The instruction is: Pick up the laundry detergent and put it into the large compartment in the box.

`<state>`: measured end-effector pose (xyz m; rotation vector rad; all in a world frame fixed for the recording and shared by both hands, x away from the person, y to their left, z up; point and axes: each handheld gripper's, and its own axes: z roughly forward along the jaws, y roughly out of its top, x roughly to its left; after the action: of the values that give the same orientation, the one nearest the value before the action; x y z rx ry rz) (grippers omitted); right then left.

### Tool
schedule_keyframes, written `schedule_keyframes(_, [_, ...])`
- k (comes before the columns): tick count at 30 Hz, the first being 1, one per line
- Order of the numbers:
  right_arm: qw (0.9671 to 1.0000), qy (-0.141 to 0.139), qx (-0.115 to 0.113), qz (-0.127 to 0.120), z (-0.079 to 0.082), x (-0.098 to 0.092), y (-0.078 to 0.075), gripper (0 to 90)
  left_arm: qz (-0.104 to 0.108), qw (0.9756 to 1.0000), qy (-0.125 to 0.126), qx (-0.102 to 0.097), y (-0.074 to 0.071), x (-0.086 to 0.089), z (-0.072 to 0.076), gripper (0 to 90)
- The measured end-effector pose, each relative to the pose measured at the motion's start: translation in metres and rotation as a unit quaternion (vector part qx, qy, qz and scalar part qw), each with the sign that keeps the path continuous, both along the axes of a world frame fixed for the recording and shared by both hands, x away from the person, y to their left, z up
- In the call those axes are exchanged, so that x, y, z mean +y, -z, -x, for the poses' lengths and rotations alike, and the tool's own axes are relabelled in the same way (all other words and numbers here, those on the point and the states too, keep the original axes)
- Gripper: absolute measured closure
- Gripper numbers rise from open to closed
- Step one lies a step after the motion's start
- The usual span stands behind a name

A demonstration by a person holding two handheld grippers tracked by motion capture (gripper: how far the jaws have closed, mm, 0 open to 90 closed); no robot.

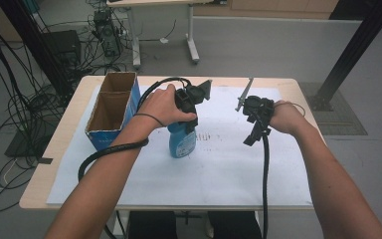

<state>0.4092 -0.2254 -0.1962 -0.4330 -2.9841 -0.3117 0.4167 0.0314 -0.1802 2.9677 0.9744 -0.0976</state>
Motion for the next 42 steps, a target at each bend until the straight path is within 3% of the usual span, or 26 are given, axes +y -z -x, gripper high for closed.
schedule_keyframes(13, [1.0, 0.0, 0.0, 0.003, 0.001, -0.001, 0.001, 4.0, 0.003, 1.0, -0.003, 0.002, -0.001, 0.006, -0.001, 37.6])
schedule_keyframes(20, [1.0, 0.0, -0.002, 0.003, 0.002, -0.001, 0.0, 4.0, 0.002, 1.0, -0.006, -0.006, -0.015, 0.011, -0.001, 37.6])
schedule_keyframes(31, [1.0, -0.007, -0.005, 0.004, 0.003, 0.004, -0.003, 4.0, 0.009, 0.9999, -0.005, -0.011, -0.059, 0.014, 0.005, 37.6])
schedule_keyframes(42, [0.9999, -0.01, -0.01, 0.001, 0.006, 0.006, -0.006, 4.0, 0.007, 0.9996, -0.007, -0.025, -0.118, 0.014, 0.011, 37.6])
